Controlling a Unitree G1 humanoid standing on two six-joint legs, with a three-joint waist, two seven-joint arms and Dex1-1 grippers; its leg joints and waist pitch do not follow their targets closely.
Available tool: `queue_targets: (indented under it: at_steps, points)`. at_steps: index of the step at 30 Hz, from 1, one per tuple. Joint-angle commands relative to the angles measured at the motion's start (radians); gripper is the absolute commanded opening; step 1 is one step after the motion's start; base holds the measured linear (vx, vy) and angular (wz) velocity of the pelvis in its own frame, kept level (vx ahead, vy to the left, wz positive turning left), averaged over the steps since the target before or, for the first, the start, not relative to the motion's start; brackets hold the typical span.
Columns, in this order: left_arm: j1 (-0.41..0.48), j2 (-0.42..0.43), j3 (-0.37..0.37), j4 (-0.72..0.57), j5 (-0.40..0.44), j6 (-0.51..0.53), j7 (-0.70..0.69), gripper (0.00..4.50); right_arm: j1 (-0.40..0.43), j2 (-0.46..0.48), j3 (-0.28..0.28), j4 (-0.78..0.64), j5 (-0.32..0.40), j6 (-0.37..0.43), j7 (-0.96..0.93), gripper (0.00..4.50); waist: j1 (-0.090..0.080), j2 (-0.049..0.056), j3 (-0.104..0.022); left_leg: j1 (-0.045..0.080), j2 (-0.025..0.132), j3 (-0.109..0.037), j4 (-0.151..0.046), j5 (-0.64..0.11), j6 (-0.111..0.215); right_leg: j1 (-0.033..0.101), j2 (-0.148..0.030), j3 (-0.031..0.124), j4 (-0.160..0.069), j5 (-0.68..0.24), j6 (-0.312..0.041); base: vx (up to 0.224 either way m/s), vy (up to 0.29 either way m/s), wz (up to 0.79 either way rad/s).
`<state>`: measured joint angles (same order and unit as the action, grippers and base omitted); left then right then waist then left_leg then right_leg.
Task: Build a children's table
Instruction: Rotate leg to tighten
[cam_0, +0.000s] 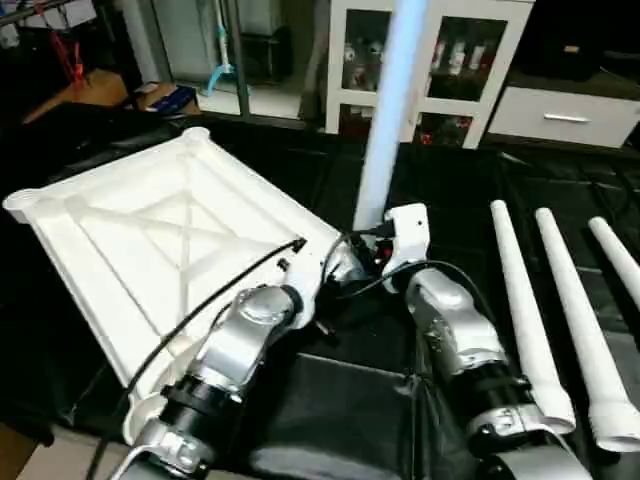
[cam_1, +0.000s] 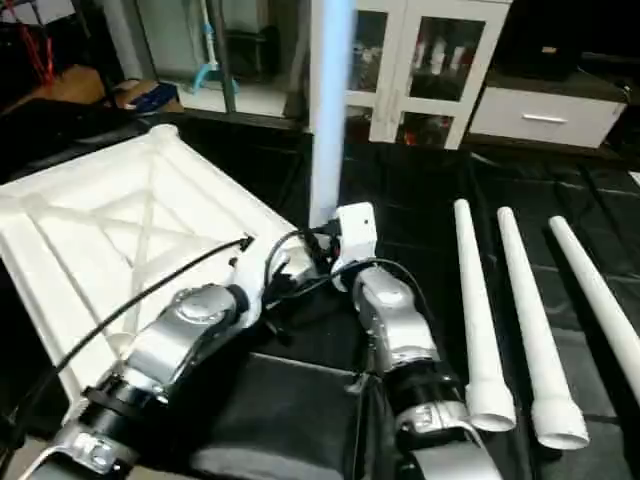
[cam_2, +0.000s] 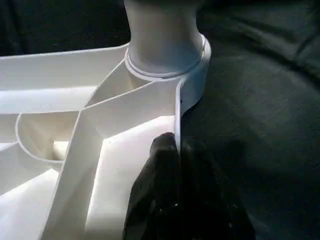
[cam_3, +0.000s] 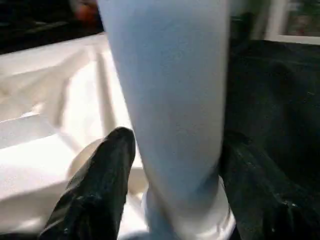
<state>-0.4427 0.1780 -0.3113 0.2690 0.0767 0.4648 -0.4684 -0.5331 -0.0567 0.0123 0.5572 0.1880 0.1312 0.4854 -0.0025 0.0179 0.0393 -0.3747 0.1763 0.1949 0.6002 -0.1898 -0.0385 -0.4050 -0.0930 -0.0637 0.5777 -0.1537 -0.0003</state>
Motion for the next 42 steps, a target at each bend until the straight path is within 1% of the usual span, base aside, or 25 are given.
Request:
queue_targets:
  at_steps: [1,2,3,4,5,7,8,9,11,12,13,16,18,19,20,22,23,24,25,27,28,33,36,38,42]
  points:
    - [0.036,0.046,-0.013,-0.048,-0.001,-0.042,-0.077,0.00,-0.002,-0.042,0.026,-0.055,0.032,0.023,0.138,3.03,0.006,-0.006,-0.059,0.007,0.049,-0.033,-0.088,-0.340,0.022,0.039,-0.052,0.034,-0.070,-0.336,-0.160,0.000,0.000,0.00]
    - [0.051,0.060,-0.015,-0.066,-0.012,-0.054,-0.107,0.00,0.000,-0.067,0.034,-0.068,0.040,0.034,0.190,3.12,0.009,-0.003,-0.060,0.009,0.051,-0.028,-0.083,-0.301,0.036,0.038,-0.051,0.036,-0.066,-0.291,-0.184,0.000,0.000,0.00]
    - [0.065,0.074,-0.017,-0.082,-0.020,-0.060,-0.132,0.00,0.003,-0.096,0.047,-0.084,0.046,0.051,0.245,3.27,0.008,-0.004,-0.059,0.012,0.051,-0.024,-0.082,-0.292,0.039,0.033,-0.050,0.037,-0.066,-0.280,-0.193,0.000,0.000,0.00]
    - [0.087,0.100,-0.023,-0.110,-0.039,-0.089,-0.186,0.00,0.010,-0.144,0.070,-0.103,0.045,0.056,0.321,3.40,0.013,-0.003,-0.061,0.011,0.049,-0.024,-0.080,-0.271,0.048,0.040,-0.048,0.036,-0.062,-0.260,-0.205,0.000,0.000,0.00]
    - [0.101,0.117,-0.027,-0.127,-0.052,-0.108,-0.221,0.00,0.015,-0.174,0.086,-0.115,0.043,0.057,0.367,3.47,0.017,-0.002,-0.061,0.010,0.052,-0.025,-0.080,-0.256,0.051,0.042,-0.050,0.035,-0.058,-0.245,-0.209,0.000,0.000,0.00]
    - [0.129,0.156,-0.041,-0.174,-0.080,-0.124,-0.290,0.00,0.024,-0.226,0.101,-0.135,0.058,0.068,0.457,3.47,0.019,-0.002,-0.062,0.011,0.053,-0.022,-0.077,-0.224,0.065,0.040,-0.047,0.036,-0.053,-0.197,-0.226,0.000,0.000,0.00]
    - [0.136,0.167,-0.044,-0.189,-0.090,-0.117,-0.306,0.00,0.026,-0.238,0.103,-0.139,0.063,0.071,0.481,3.47,0.026,-0.001,-0.064,0.012,0.054,-0.022,-0.075,-0.200,0.076,0.044,-0.047,0.036,-0.046,-0.160,-0.239,0.000,0.000,0.00]
    - [0.156,0.189,-0.045,-0.227,-0.118,-0.084,-0.338,0.00,0.032,-0.266,0.108,-0.146,0.070,0.071,0.530,3.47,0.032,0.000,-0.065,0.015,0.054,-0.019,-0.073,-0.179,0.082,0.043,-0.047,0.036,-0.040,-0.132,-0.255,0.000,0.000,0.00]
    - [0.163,0.205,-0.048,-0.237,-0.123,-0.093,-0.359,0.00,0.037,-0.289,0.120,-0.148,0.063,0.062,0.572,3.47,0.038,-0.001,-0.062,0.016,0.054,-0.016,-0.073,-0.160,0.093,0.041,-0.044,0.037,-0.039,-0.113,-0.269,0.000,0.000,0.00]
    - [0.168,0.214,-0.045,-0.237,-0.125,-0.106,-0.371,0.00,0.045,-0.308,0.133,-0.150,0.057,0.052,0.610,3.47,0.039,-0.003,-0.061,0.017,0.054,-0.015,-0.073,-0.169,0.092,0.040,-0.044,0.037,-0.041,-0.126,-0.268,0.000,0.000,0.00]
    - [0.169,0.214,-0.044,-0.237,-0.125,-0.107,-0.372,0.00,0.046,-0.310,0.135,-0.151,0.056,0.051,0.614,3.47,0.040,-0.001,-0.061,0.017,0.054,-0.016,-0.074,-0.181,0.088,0.041,-0.045,0.036,-0.042,-0.143,-0.265,0.000,0.000,0.00]
    - [0.173,0.218,-0.036,-0.238,-0.129,-0.110,-0.387,0.00,0.053,-0.329,0.148,-0.154,0.054,0.051,0.651,3.47,0.041,-0.003,-0.055,0.021,0.056,-0.017,-0.080,-0.258,0.048,0.038,-0.048,0.040,-0.055,-0.252,-0.238,0.000,0.000,0.00]
    - [0.180,0.231,-0.035,-0.252,-0.140,-0.108,-0.411,0.00,0.058,-0.340,0.156,-0.162,0.065,0.059,0.675,3.47,0.040,-0.004,-0.055,0.020,0.055,-0.019,-0.082,-0.271,0.038,0.040,-0.049,0.040,-0.056,-0.274,-0.229,0.000,0.000,0.00]
    - [0.183,0.235,-0.035,-0.258,-0.144,-0.107,-0.417,0.00,0.059,-0.342,0.156,-0.165,0.069,0.064,0.682,3.30,0.038,-0.003,-0.055,0.019,0.055,-0.021,-0.084,-0.283,0.030,0.039,-0.049,0.040,-0.058,-0.286,-0.219,0.000,0.000,0.00]
    - [0.184,0.238,-0.036,-0.260,-0.146,-0.106,-0.418,0.00,0.060,-0.343,0.158,-0.167,0.071,0.067,0.687,3.11,0.037,-0.003,-0.056,0.020,0.055,-0.020,-0.083,-0.283,0.030,0.038,-0.048,0.040,-0.057,-0.284,-0.219,0.000,0.000,0.00]
    - [0.185,0.245,-0.036,-0.264,-0.148,-0.104,-0.421,0.00,0.061,-0.343,0.159,-0.170,0.072,0.073,0.701,3.11,0.037,-0.003,-0.055,0.020,0.055,-0.020,-0.083,-0.281,0.030,0.038,-0.048,0.041,-0.057,-0.281,-0.219,0.000,0.000,0.00]
    - [0.185,0.247,-0.037,-0.265,-0.147,-0.103,-0.421,0.00,0.061,-0.343,0.159,-0.170,0.072,0.075,0.705,2.85,0.037,-0.003,-0.056,0.019,0.054,-0.020,-0.083,-0.276,0.031,0.039,-0.048,0.041,-0.056,-0.278,-0.217,0.000,0.000,0.00]
    - [0.185,0.247,-0.037,-0.265,-0.147,-0.103,-0.421,0.00,0.061,-0.343,0.159,-0.170,0.072,0.075,0.705,2.72,0.037,-0.003,-0.056,0.019,0.055,-0.021,-0.083,-0.275,0.031,0.039,-0.048,0.041,-0.056,-0.276,-0.217,0.000,0.000,0.00]
    - [0.185,0.248,-0.036,-0.265,-0.146,-0.103,-0.423,0.00,0.061,-0.340,0.158,-0.167,0.073,0.076,0.706,2.72,0.037,-0.004,-0.057,0.019,0.055,-0.020,-0.083,-0.270,0.032,0.038,-0.047,0.040,-0.056,-0.272,-0.217,0.000,0.000,0.00]
    - [0.185,0.247,-0.034,-0.265,-0.143,-0.103,-0.428,0.00,0.059,-0.333,0.152,-0.161,0.075,0.077,0.699,2.62,0.038,-0.002,-0.058,0.019,0.055,-0.020,-0.081,-0.250,0.035,0.039,-0.047,0.040,-0.053,-0.242,-0.227,0.000,0.000,0.00]
    - [0.185,0.246,-0.033,-0.265,-0.143,-0.103,-0.428,0.00,0.058,-0.330,0.150,-0.158,0.076,0.077,0.694,2.47,0.037,-0.002,-0.059,0.018,0.054,-0.020,-0.080,-0.239,0.040,0.040,-0.047,0.040,-0.051,-0.225,-0.232,0.000,0.000,0.00]
    - [0.188,0.248,-0.034,-0.273,-0.146,-0.097,-0.433,0.00,0.062,-0.321,0.149,-0.161,0.081,0.092,0.697,2.04,0.038,-0.002,-0.060,0.018,0.054,-0.019,-0.078,-0.220,0.050,0.042,-0.047,0.039,-0.048,-0.204,-0.241,0.000,0.000,0.00]
    - [0.188,0.250,-0.034,-0.275,-0.147,-0.095,-0.434,0.00,0.069,-0.318,0.149,-0.169,0.084,0.101,0.696,1.94,0.038,-0.002,-0.060,0.018,0.054,-0.019,-0.078,-0.223,0.050,0.042,-0.046,0.039,-0.048,-0.207,-0.241,0.000,0.000,0.00]
    - [0.188,0.250,-0.032,-0.276,-0.147,-0.094,-0.434,0.00,0.075,-0.315,0.147,-0.176,0.088,0.108,0.693,1.87,0.038,-0.001,-0.059,0.019,0.054,-0.019,-0.079,-0.237,0.044,0.041,-0.046,0.039,-0.050,-0.224,-0.236,0.000,0.000,0.00]
    - [0.189,0.250,-0.032,-0.276,-0.145,-0.094,-0.435,0.00,0.082,-0.307,0.138,-0.180,0.093,0.114,0.676,1.86,0.037,0.000,-0.059,0.020,0.054,-0.020,-0.080,-0.247,0.037,0.041,-0.046,0.039,-0.051,-0.233,-0.233,0.000,0.000,0.00]
